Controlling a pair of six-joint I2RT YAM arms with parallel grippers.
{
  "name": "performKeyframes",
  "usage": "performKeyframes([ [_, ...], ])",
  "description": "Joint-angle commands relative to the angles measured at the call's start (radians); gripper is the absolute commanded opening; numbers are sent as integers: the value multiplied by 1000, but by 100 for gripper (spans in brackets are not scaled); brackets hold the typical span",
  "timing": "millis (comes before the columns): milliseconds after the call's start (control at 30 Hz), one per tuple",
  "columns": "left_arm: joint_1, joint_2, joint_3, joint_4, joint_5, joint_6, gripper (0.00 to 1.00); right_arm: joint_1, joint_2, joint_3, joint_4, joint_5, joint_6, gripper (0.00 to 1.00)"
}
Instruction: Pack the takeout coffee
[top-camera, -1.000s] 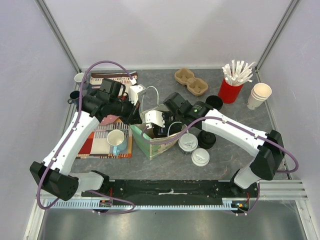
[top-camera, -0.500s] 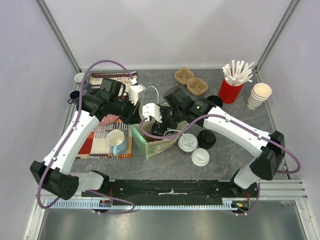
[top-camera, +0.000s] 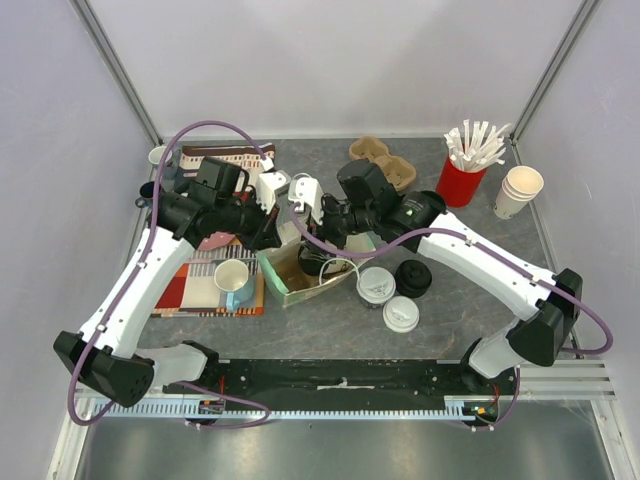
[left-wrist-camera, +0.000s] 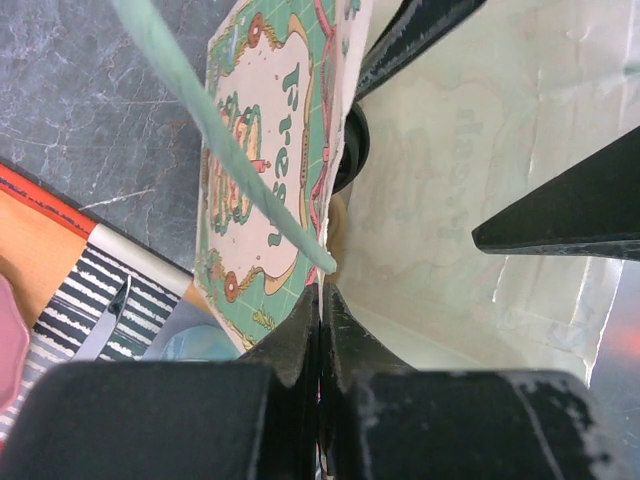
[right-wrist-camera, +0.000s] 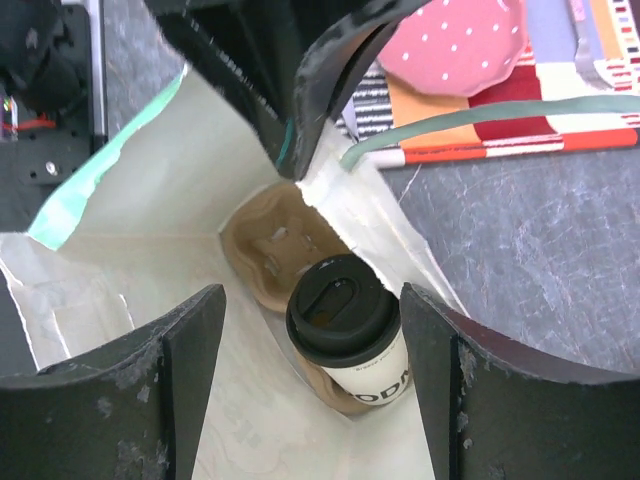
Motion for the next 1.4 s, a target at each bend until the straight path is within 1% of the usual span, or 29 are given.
performKeyframes([
  [0,-17,-47,18,19,-3,39,2,-12,-43,46,119,-42,107,78],
  [100,-26,-64,7,16,-14,50,2,-21,-60,46,142,-37,145,78],
  [367,-29,-71,-16,17,-18,39,2,-29,-90,54,147,-13,179,78],
  [600,-29,-55,-15,17,-20,29,2,-50,-83,134,147,-1,266,78],
  [767,-29,-53,-10,16,-23,35,2,-65,-94,143,144,57,305,79],
  [833,-29,-53,-9,16,-23,35,2,-68,-96,143,135,79,309,77],
  [933,-27,-50,-9,16,-24,30,2,-68,-82,161,104,30,315,70],
  [967,-29,-50,-10,16,-24,29,2,-67,-74,183,89,-2,317,63],
  [1000,-29,-50,-12,16,-24,27,2,-65,-56,193,76,-51,325,58],
  [1033,-29,-47,-12,17,-24,24,2,-59,-47,206,60,-69,331,54],
  [1067,-29,-44,-12,17,-24,21,2,-53,-36,232,6,-77,317,47],
  [1133,-29,-41,-10,17,-26,12,2,-21,-10,247,-57,-77,279,40],
  [1167,-29,-38,-12,17,-26,9,2,-9,-4,246,-115,-76,223,34],
  [1200,-29,-36,-12,16,-26,9,2,13,4,241,-138,-65,196,30],
  [1233,-29,-38,-12,17,-26,6,2,25,4,233,-158,-59,170,27],
  [1267,-29,-38,-13,17,-24,4,2,42,3,211,-175,-54,132,20],
  [1367,-29,-38,-16,19,-26,1,2,68,1,166,-192,-54,84,11],
])
